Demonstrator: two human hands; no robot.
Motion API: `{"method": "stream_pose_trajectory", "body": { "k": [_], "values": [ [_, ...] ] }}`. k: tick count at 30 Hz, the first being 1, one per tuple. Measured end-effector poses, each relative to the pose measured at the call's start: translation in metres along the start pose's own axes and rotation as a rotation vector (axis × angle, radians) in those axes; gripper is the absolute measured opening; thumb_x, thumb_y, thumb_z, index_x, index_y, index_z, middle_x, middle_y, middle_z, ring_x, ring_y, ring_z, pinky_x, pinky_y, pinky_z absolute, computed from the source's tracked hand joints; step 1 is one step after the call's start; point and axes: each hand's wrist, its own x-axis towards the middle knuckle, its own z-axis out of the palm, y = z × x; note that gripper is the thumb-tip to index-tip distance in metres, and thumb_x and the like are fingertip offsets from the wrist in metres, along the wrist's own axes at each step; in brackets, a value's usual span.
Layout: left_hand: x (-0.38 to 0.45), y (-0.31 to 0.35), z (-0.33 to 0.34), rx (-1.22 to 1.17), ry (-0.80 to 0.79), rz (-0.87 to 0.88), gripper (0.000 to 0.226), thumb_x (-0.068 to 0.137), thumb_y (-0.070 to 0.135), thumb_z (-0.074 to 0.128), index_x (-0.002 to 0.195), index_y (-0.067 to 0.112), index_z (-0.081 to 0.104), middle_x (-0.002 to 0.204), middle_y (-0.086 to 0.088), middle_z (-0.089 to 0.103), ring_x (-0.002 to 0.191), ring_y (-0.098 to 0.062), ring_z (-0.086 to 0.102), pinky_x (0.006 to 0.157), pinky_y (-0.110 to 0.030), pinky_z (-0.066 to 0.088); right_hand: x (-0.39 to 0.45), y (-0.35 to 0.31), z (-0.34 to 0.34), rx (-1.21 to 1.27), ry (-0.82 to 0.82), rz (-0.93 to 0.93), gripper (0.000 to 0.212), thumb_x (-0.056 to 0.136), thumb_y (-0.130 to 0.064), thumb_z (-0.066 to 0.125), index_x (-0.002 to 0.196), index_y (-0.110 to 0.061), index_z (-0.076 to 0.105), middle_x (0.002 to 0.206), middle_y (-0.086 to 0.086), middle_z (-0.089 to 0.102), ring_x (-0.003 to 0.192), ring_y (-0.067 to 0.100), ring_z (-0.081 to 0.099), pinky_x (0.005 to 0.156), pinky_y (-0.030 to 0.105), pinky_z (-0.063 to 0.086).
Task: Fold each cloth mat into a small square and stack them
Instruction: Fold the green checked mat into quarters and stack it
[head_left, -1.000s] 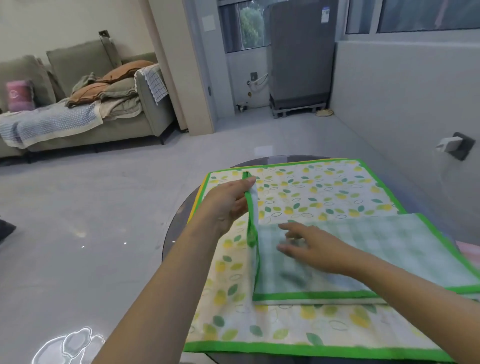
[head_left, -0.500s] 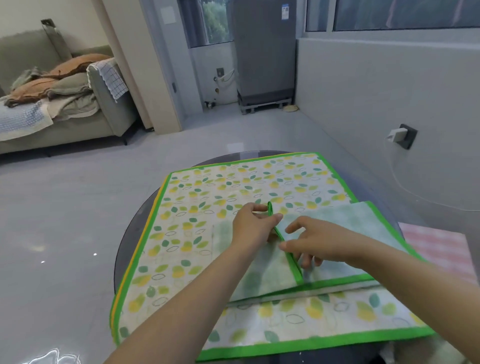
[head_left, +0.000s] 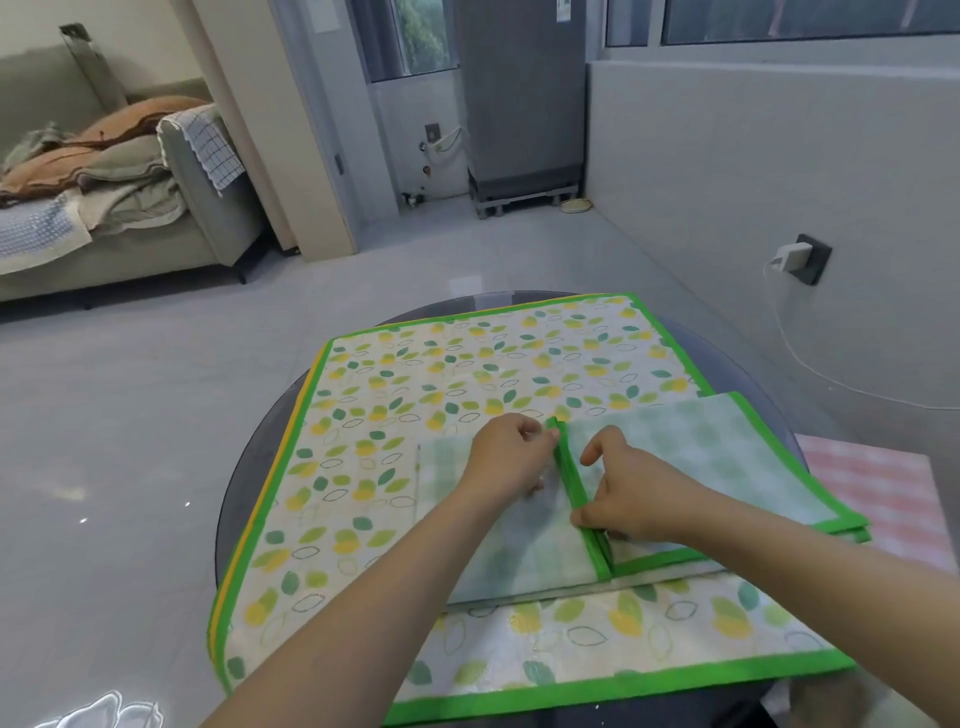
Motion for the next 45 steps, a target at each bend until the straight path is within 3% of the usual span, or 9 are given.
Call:
{"method": "stream_pose_trajectory", "body": {
  "k": [7,18,24,30,33,36,39,41,45],
  "values": [
    [0.009,-0.013,-0.018,0.579,-0.015,0.261,0.023,0.092,0.025,0.052,0.113,0.023,0.062,0.124,0.0,0.048,0.121,-0.019,0.04,0.105,-0.034,0.027,-0.004,-0.001,0.01,-0.036,0.01,-0.047,0.056,0.082,-0.027,0.067,0.119,-0.022,0.025,0.067,0.001,0.052,0.059,0.013,0.051,0.057,0.027,0.042],
    [-0.015,-0.021,-0.034,0.49,-0.003,0.208,0.016,0.08,0.031,0.069,0.085,0.019,0.06,0.08,0.007,0.058,0.076,-0.01,0.056,0.063,-0.021,0.043,0.021,0.027,-0.019,-0.207,0.242,-0.087,0.043,0.082,-0.007,0.054,0.117,-0.027,0.039,0.084,-0.004,0.048,0.085,0.021,0.047,0.072,0.031,0.036],
    [-0.023,-0.028,-0.02,0.463,0.039,0.288,0.027,0.084,0.037,0.064,0.104,0.02,0.056,0.102,0.004,0.049,0.091,-0.013,0.054,0.082,-0.026,0.047,0.028,0.04,-0.026,-0.031,0.24,-0.115,0.021,0.088,-0.01,0.057,0.103,-0.023,0.055,0.088,-0.005,0.048,0.084,0.016,0.046,0.074,0.027,0.038],
    [-0.036,-0.036,0.0,0.6,0.041,0.4,0.05,0.095,0.039,0.045,0.139,0.016,0.036,0.149,-0.002,0.026,0.137,-0.019,0.022,0.116,-0.03,0.015,0.031,0.043,-0.024,-0.102,0.265,-0.146,0.023,0.089,-0.01,0.056,0.109,-0.02,0.058,0.084,-0.007,0.047,0.085,0.015,0.042,0.074,0.028,0.037],
    [-0.038,-0.04,0.009,0.722,-0.086,0.356,0.064,0.097,0.048,0.03,0.151,0.02,0.009,0.158,-0.001,-0.014,0.145,-0.016,-0.011,0.116,-0.032,-0.004,0.026,0.041,-0.018,-0.26,0.32,-0.135,0.024,0.092,-0.015,0.051,0.115,-0.022,0.055,0.099,-0.002,0.05,0.104,0.02,0.044,0.088,0.032,0.036],
    [-0.037,-0.04,0.011,0.802,-0.112,0.36,0.064,0.099,0.048,0.02,0.151,0.02,-0.004,0.156,-0.003,-0.022,0.143,-0.014,-0.021,0.113,-0.028,-0.013,0.014,0.04,0.003,-0.403,0.465,-0.254,0.038,0.093,-0.029,0.036,0.125,-0.019,0.055,0.126,0.001,0.052,0.125,0.025,0.041,0.103,0.033,0.028],
    [-0.036,-0.042,0.012,0.834,-0.109,0.364,0.063,0.099,0.046,0.018,0.15,0.02,-0.007,0.156,-0.004,-0.023,0.143,-0.013,-0.022,0.112,-0.027,-0.014,-0.004,0.033,0.029,-0.396,0.32,-0.298,0.084,0.079,-0.057,-0.005,0.146,-0.019,0.026,0.154,-0.008,0.015,0.144,0.01,0.007,0.114,0.025,0.001],
    [-0.035,-0.043,0.012,0.848,-0.109,0.365,0.063,0.099,0.046,0.018,0.15,0.02,-0.007,0.156,-0.004,-0.023,0.143,-0.013,-0.021,0.113,-0.027,-0.014,-0.011,0.037,0.035,-0.416,0.268,-0.25,0.092,0.073,-0.068,-0.019,0.149,-0.022,0.001,0.147,-0.018,-0.013,0.135,-0.003,-0.018,0.11,0.02,-0.015],
    [-0.036,-0.043,0.011,0.869,-0.104,0.372,0.062,0.099,0.046,0.017,0.15,0.02,-0.008,0.156,-0.003,-0.022,0.143,-0.013,-0.022,0.115,-0.029,-0.013,-0.008,0.059,0.021,-0.471,0.292,-0.164,0.093,0.069,-0.072,-0.022,0.147,-0.024,-0.012,0.151,-0.013,-0.02,0.133,-0.001,-0.024,0.111,0.025,-0.017]
  ]
}}
